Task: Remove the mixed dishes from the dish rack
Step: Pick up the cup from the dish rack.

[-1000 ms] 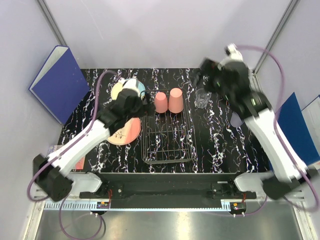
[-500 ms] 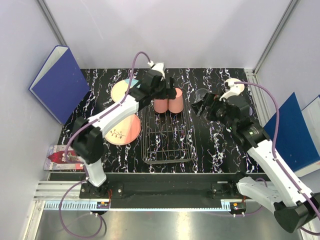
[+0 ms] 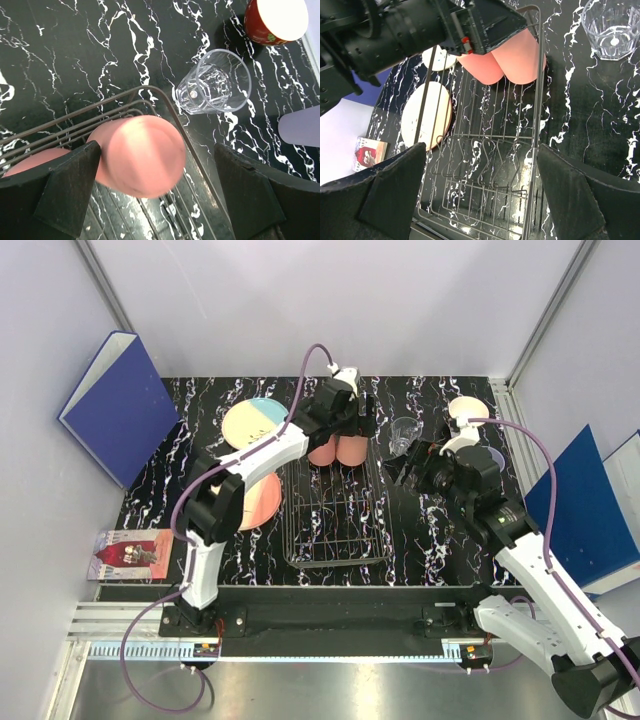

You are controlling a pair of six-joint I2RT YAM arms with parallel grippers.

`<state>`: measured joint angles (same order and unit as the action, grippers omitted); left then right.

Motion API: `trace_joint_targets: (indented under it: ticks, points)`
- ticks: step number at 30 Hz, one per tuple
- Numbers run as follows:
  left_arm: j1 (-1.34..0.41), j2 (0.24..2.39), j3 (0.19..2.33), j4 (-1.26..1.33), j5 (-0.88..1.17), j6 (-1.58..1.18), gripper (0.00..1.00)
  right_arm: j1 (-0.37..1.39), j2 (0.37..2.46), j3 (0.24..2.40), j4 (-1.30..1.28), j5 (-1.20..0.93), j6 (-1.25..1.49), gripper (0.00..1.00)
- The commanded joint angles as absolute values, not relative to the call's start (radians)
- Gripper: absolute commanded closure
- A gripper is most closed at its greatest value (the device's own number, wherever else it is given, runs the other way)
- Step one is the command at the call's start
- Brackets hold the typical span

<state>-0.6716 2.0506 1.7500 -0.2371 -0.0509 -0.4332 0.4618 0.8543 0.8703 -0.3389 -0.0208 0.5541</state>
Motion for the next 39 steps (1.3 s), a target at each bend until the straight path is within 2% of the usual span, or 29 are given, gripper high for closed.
trace_joint_targets:
  ticks: [1, 7, 11, 15, 19, 22, 31, 35, 39]
  points:
    - [-0.676, 2.086, 1.821, -0.222, -0.055, -0.416, 0.01, 0.468, 0.842, 0.865, -0.296, -0.025, 0.549, 0.0]
    - [-0.676, 2.083, 1.792, -0.233, -0.071, -0.411, 0.02, 0.466, 0.845, 0.859, -0.296, -0.02, 0.551, 0.0]
    - [-0.676, 2.048, 1.75, -0.226, -0.081, -0.405, 0.1, 0.466, 0.847, 0.858, -0.295, -0.018, 0.558, 0.0]
    - [-0.676, 2.014, 1.71, -0.215, -0.083, -0.393, 0.2, 0.466, 0.842, 0.859, -0.295, -0.012, 0.565, 0.0]
    - [-0.676, 1.979, 1.674, -0.204, -0.077, -0.38, 0.41, 0.466, 0.838, 0.857, -0.293, -0.005, 0.568, 0.0]
    - [-0.676, 1.95, 1.657, -0.204, -0.083, -0.379, 0.5, 0.468, 0.83, 0.857, -0.298, -0.006, 0.568, 0.0]
    - [-0.676, 1.809, 1.673, -0.212, -0.06, -0.371, 0.5, 0.468, 0.796, 0.876, -0.319, 0.031, 0.568, 0.0]
    - [-0.676, 1.671, 1.674, -0.221, -0.048, -0.385, 0.48, 0.468, 0.778, 0.89, -0.331, 0.035, 0.568, 0.0]
    - [-0.672, 1.507, 1.529, -0.125, 0.036, -0.461, 0.5, 0.466, 0.733, 0.876, -0.316, 0.003, 0.6, 0.0]
